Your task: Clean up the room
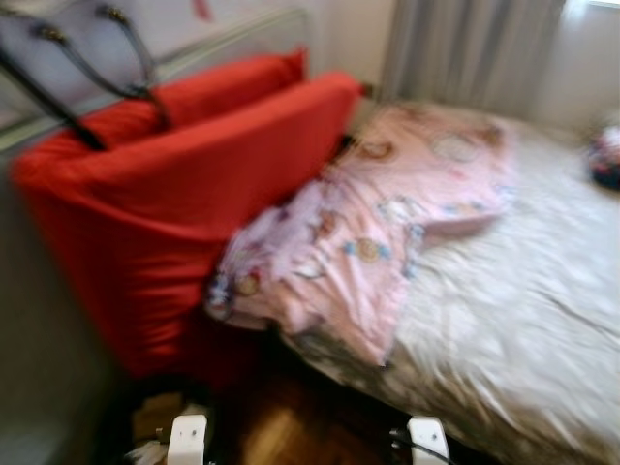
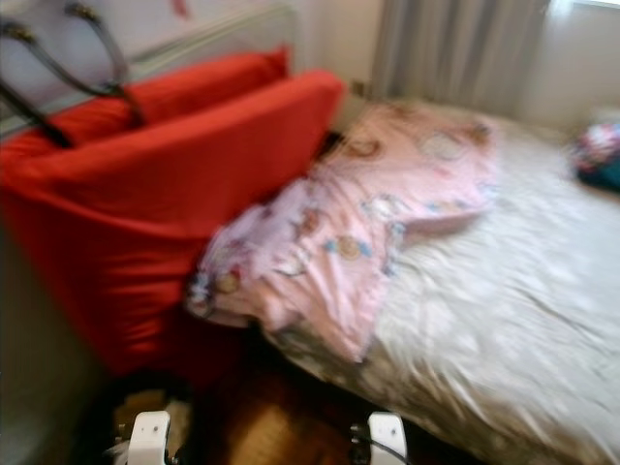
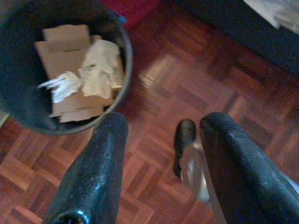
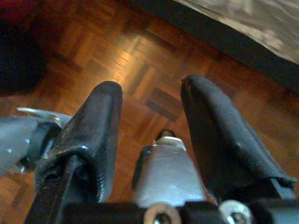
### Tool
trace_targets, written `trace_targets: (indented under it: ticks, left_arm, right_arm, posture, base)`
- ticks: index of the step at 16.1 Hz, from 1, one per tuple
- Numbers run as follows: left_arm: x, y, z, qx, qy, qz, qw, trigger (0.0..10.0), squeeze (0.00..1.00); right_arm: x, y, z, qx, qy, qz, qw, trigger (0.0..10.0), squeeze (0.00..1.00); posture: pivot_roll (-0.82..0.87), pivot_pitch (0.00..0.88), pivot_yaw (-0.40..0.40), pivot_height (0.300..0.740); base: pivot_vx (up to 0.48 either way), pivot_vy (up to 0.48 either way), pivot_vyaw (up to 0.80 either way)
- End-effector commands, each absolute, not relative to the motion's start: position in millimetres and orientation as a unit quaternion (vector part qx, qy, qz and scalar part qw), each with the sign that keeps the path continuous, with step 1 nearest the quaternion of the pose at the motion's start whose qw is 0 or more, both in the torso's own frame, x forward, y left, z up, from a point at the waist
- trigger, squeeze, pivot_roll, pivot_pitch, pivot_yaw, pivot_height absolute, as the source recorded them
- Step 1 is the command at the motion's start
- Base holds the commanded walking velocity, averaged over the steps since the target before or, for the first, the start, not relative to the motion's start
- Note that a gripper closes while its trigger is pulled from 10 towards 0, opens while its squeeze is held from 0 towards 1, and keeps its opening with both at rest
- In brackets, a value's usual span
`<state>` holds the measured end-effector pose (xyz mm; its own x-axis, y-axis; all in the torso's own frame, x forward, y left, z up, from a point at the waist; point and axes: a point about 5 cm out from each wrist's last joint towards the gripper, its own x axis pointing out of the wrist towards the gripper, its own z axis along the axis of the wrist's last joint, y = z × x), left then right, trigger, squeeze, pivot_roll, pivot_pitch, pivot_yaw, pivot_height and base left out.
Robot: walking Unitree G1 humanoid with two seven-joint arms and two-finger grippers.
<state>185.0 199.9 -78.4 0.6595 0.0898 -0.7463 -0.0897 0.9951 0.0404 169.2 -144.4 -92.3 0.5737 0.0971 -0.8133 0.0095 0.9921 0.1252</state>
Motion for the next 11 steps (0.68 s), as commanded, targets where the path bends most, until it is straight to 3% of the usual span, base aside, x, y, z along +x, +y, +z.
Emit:
trace_targets:
  ticks: [1,4,11]
  left_arm:
    - [178.4,197.3,-82.5,-0.006,0.423,0.050,0.905,10.0,0.00]
    - [177.8,197.4,-82.8,-0.007,0.424,0.050,0.904,10.0,0.00]
    - [177.8,190.8,-83.9,-0.014,0.427,0.050,0.903,10.0,0.00]
  right_arm:
    - [166.0,-151.4,-93.5,0.053,0.463,0.017,0.884,10.0,0.00]
    - [166.3,-151.3,-93.3,0.057,0.462,0.016,0.885,10.0,0.00]
    - [167.3,-155.8,-92.6,0.061,0.458,0.006,0.887,10.0,0.00]
  posture:
    - [0.01,0.000,0.008,0.740]
    - [0.01,0.000,0.006,0.740]
    - [0.00,0.000,-0.018,0.740]
  base:
    - [0.000,0.000,0.80]
    - [0.000,0.000,0.80]
    - [0.000,0.000,0.00]
